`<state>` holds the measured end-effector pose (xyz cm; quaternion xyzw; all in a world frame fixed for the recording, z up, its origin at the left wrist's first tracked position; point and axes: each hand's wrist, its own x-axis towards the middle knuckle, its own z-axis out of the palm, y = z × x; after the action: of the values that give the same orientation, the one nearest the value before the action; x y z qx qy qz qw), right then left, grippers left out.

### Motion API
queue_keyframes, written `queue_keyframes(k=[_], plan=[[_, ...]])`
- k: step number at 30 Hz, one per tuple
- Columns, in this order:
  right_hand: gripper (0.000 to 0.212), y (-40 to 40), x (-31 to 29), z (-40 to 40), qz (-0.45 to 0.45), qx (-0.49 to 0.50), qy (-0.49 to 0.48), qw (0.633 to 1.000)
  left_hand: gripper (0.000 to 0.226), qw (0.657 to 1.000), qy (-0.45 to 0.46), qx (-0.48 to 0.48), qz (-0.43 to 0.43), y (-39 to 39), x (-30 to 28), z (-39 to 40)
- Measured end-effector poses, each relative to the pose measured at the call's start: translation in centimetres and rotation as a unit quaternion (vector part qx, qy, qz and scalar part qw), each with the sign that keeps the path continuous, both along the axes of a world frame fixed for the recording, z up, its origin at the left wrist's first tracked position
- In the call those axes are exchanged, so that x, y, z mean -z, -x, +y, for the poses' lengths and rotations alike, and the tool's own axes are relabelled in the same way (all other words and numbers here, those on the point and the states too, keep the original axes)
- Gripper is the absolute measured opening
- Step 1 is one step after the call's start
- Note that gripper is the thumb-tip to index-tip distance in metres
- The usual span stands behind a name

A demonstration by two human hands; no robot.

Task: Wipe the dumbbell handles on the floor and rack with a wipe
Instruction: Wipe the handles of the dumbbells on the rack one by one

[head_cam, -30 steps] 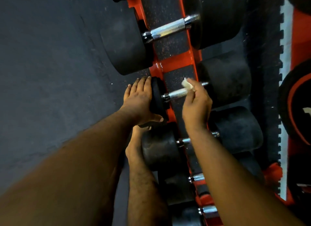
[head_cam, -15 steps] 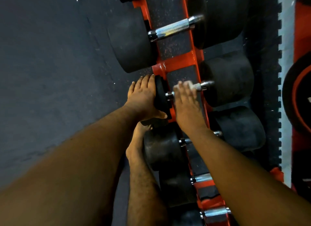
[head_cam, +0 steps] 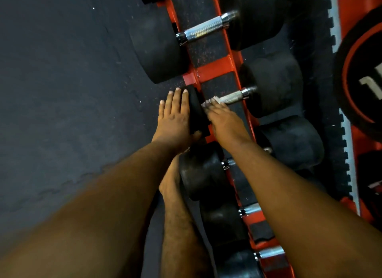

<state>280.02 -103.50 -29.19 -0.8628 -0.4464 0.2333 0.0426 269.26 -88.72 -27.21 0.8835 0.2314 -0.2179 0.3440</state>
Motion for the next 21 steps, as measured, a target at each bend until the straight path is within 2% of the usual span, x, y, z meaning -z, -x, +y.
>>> queue_keyframes(k=[3,6,8,11,13,15,18,21], plan=[[0.043,1.6,-1.5,-2.7,0.03,0.052,-0.061,0.996,0.112,1.0,-0.006,-0.005,-0.019,2.8,-0.8,-2.6],[0.047,3.3,-2.4,-7.2,0.006,0.085,-0.059,0.995,0.109,0.999,0.014,0.013,-0.037,6.1,-1.3,-6.0],[0.048,4.5,-2.3,-9.9,0.013,0.072,0.004,0.997,0.111,0.998,0.046,0.041,-0.018,7.8,-1.4,-8.4],[0.056,6.4,-1.4,-12.7,0.063,-0.014,0.192,0.979,0.117,0.988,0.098,0.096,0.069,8.8,-0.9,-11.7],[0.06,7.2,-0.7,-13.3,0.037,-0.061,0.234,0.97,0.126,0.987,0.084,0.097,0.096,8.8,-0.5,-13.6],[0.057,6.8,-0.1,-12.9,0.009,-0.094,0.245,0.965,0.135,0.99,0.062,0.07,0.105,8.4,-0.4,-14.9],[0.047,5.9,0.2,-11.8,0.032,-0.098,0.262,0.96,0.142,0.992,0.049,0.032,0.11,7.3,-0.2,-15.4],[0.056,6.8,-0.8,-13.8,0.044,-0.075,0.191,0.978,0.151,0.992,0.055,0.036,0.111,6.8,0.3,-14.6]])
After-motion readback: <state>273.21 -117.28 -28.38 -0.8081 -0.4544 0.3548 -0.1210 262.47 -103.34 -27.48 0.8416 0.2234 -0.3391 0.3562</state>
